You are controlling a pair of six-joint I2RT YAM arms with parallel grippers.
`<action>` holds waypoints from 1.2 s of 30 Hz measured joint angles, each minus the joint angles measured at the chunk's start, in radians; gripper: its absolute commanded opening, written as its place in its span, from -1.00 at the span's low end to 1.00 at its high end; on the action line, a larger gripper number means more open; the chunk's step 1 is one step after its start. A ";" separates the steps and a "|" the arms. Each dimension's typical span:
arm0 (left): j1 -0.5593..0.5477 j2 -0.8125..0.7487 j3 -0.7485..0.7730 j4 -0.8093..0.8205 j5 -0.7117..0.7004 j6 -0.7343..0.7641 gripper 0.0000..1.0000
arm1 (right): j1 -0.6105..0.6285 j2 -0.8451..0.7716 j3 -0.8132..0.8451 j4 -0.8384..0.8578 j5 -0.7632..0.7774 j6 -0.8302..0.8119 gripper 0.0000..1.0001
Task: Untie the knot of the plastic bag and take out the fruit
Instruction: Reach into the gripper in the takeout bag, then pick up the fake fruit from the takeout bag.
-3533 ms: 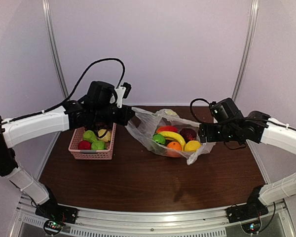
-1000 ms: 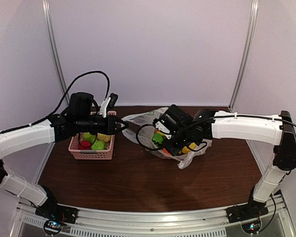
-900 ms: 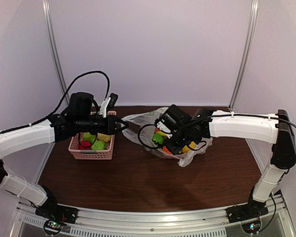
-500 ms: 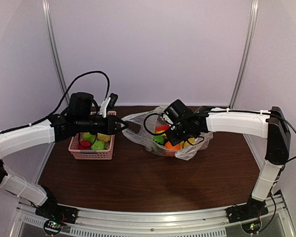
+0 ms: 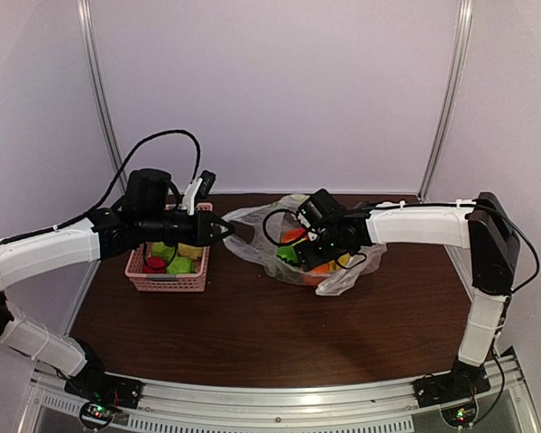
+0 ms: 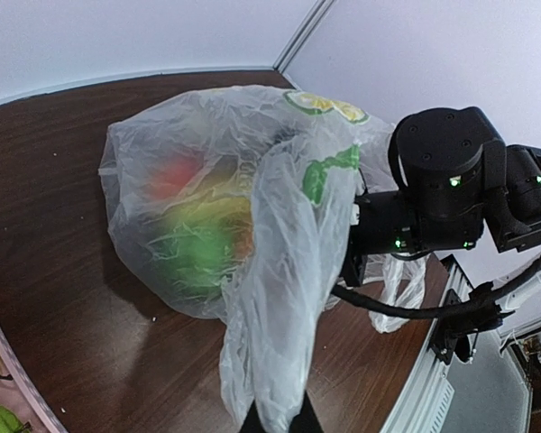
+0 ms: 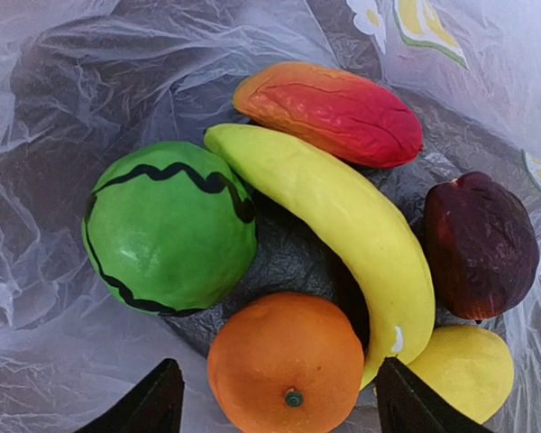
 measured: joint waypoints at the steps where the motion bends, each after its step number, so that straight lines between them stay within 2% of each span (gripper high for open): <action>1: 0.000 0.000 0.000 0.000 0.000 0.000 -1.00 | 0.000 0.003 -0.003 0.001 -0.003 0.005 0.60; 13: 0.000 0.000 0.000 -0.018 0.000 0.000 -1.00 | 0.000 0.033 -0.048 0.018 -0.007 0.050 0.78; 19: 0.000 0.000 0.000 -0.019 0.000 0.000 -1.00 | 0.000 0.056 -0.049 0.032 -0.007 0.055 0.55; 23: 0.000 0.000 0.000 -0.019 0.000 0.000 -1.00 | 0.000 0.060 -0.049 0.035 -0.006 0.058 0.29; 25: 0.000 0.000 0.000 -0.019 0.000 0.000 -1.00 | 0.000 0.060 -0.049 0.038 -0.006 0.053 0.23; 36: 0.000 0.000 0.000 -0.019 0.000 0.000 -1.00 | -0.003 0.060 -0.049 0.037 -0.012 0.052 0.16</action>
